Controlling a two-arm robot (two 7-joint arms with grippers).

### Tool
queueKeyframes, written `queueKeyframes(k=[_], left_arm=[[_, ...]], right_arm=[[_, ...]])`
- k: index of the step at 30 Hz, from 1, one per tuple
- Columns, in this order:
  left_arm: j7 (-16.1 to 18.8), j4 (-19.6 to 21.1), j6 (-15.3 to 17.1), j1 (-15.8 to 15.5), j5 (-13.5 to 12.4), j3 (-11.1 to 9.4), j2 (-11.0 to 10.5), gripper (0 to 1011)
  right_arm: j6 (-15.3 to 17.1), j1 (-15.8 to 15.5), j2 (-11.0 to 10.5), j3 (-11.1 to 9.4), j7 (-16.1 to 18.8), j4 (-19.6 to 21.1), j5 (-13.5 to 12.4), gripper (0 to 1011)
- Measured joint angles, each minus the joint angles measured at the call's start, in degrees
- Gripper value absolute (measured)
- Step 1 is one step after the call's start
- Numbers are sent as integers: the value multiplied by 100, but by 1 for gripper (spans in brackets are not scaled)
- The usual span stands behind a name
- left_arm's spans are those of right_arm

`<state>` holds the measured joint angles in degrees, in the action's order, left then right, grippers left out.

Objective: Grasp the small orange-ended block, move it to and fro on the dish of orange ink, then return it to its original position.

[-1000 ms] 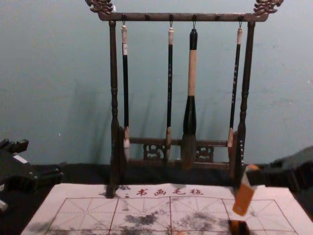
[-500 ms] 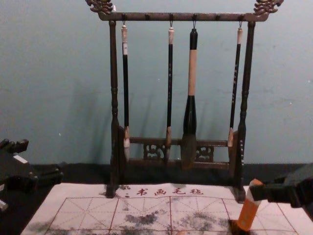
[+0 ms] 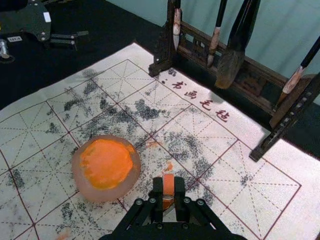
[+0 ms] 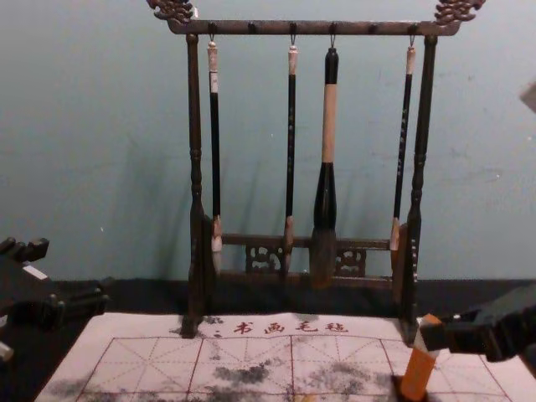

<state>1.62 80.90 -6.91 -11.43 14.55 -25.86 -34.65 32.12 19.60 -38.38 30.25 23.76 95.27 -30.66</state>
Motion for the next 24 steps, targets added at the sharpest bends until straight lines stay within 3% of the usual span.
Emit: queueKeyframes(k=[24], left_arm=[[0, 0, 0, 0, 0, 0, 0, 1001]], right_arm=[[22, 76, 239, 140, 84, -367, 254, 104]])
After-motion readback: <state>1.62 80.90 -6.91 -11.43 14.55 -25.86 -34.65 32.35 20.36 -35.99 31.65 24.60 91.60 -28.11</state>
